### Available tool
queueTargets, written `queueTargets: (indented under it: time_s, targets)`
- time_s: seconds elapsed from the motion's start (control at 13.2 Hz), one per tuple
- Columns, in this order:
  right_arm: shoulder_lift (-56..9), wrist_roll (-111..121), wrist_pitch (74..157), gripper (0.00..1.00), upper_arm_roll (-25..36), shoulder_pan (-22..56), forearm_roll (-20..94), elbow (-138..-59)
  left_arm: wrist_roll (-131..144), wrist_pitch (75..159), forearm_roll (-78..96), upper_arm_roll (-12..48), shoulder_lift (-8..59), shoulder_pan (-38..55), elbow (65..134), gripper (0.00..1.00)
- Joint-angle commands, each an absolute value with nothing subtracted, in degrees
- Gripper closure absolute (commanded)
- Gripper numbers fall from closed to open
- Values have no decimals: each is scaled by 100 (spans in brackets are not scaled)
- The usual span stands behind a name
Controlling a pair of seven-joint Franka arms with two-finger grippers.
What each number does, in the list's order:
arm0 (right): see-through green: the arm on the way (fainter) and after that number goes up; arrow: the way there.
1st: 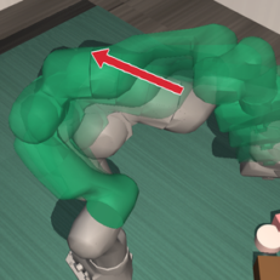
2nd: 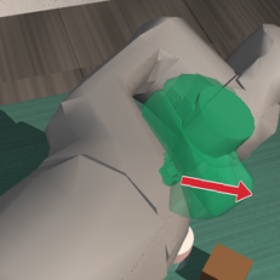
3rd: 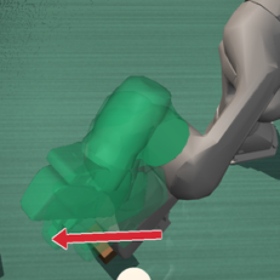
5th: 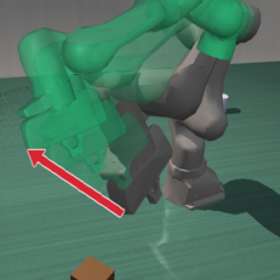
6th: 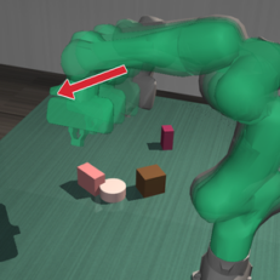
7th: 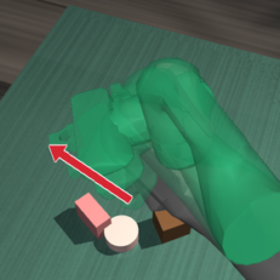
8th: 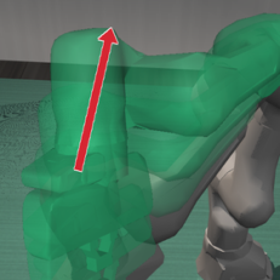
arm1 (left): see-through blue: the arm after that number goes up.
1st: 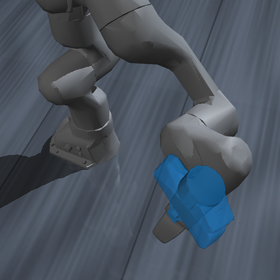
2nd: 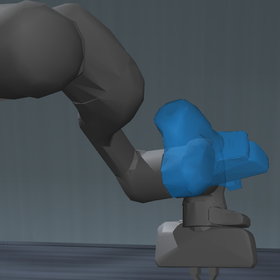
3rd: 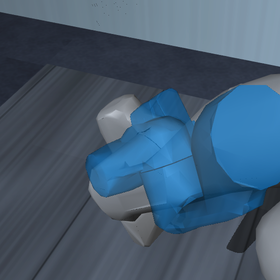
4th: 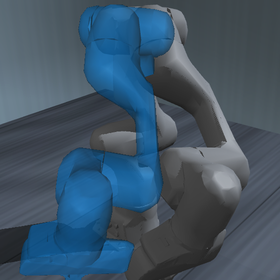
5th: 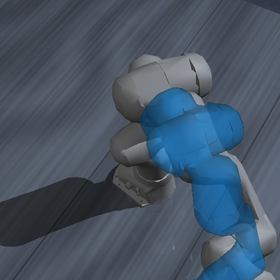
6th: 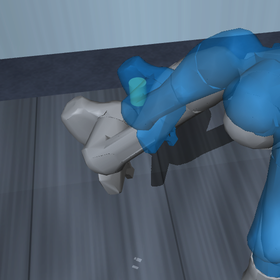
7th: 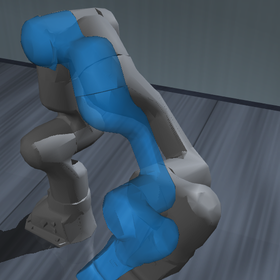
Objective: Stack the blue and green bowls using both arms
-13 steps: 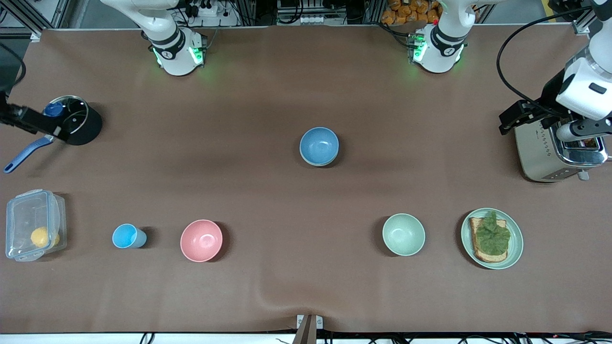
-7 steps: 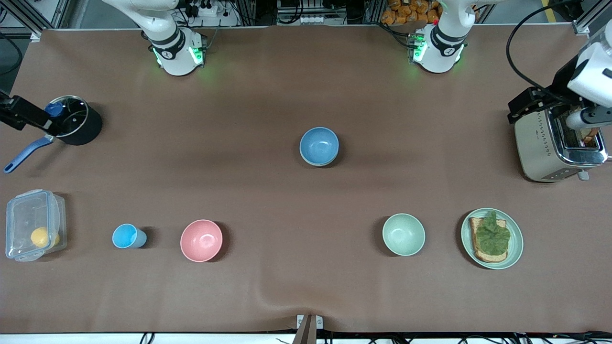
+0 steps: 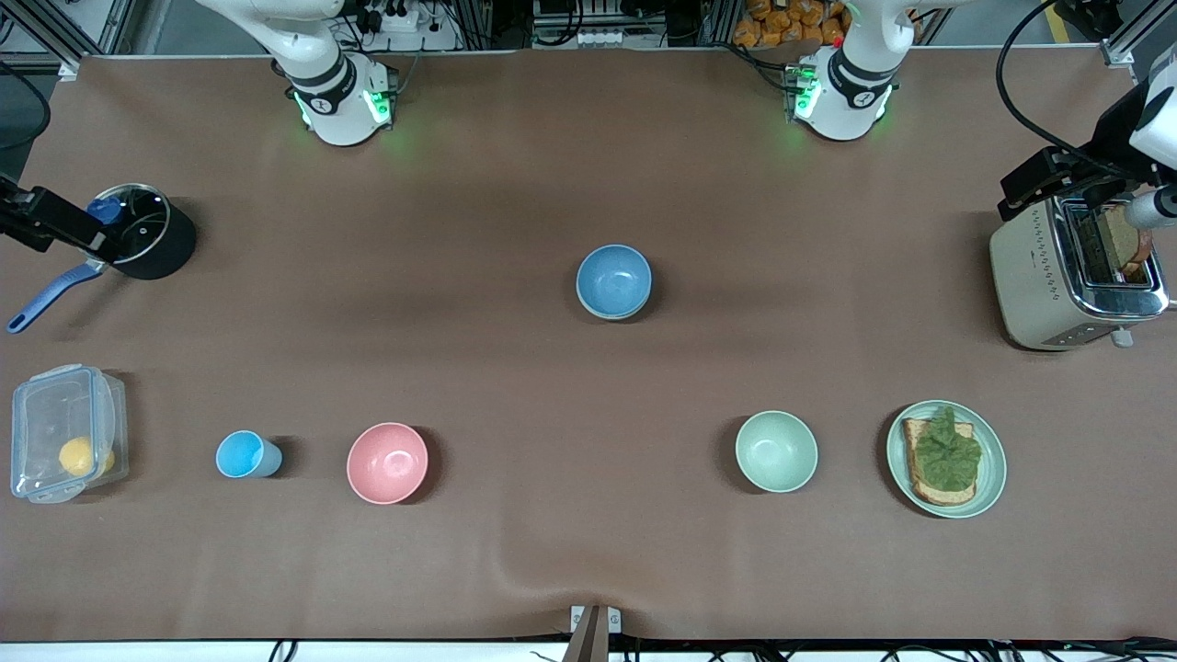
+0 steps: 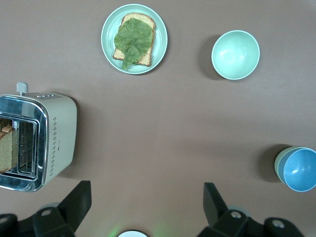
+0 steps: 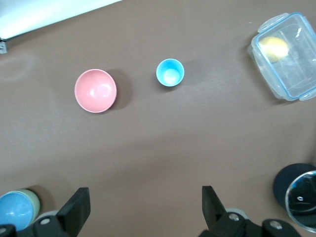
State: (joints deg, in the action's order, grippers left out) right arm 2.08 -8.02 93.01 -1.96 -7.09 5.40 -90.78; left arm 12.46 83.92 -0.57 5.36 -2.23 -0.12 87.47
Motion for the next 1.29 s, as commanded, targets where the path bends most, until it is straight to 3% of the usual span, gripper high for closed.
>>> queueTargets:
  time_s: [0.0,0.83,1.21]
  targets:
    - [255,-721,9325,0,-220,-441,-216,-9114,1134,8253,-61,483,-220,18,8666,0]
    - [185,-501,9369,0,-220,-483,-123,-9114,1116,8200,-167,492,-237,44,8675,0]
    - [185,-545,9360,0,123,-114,-123,-9105,1107,8200,-167,492,-237,18,8666,0]
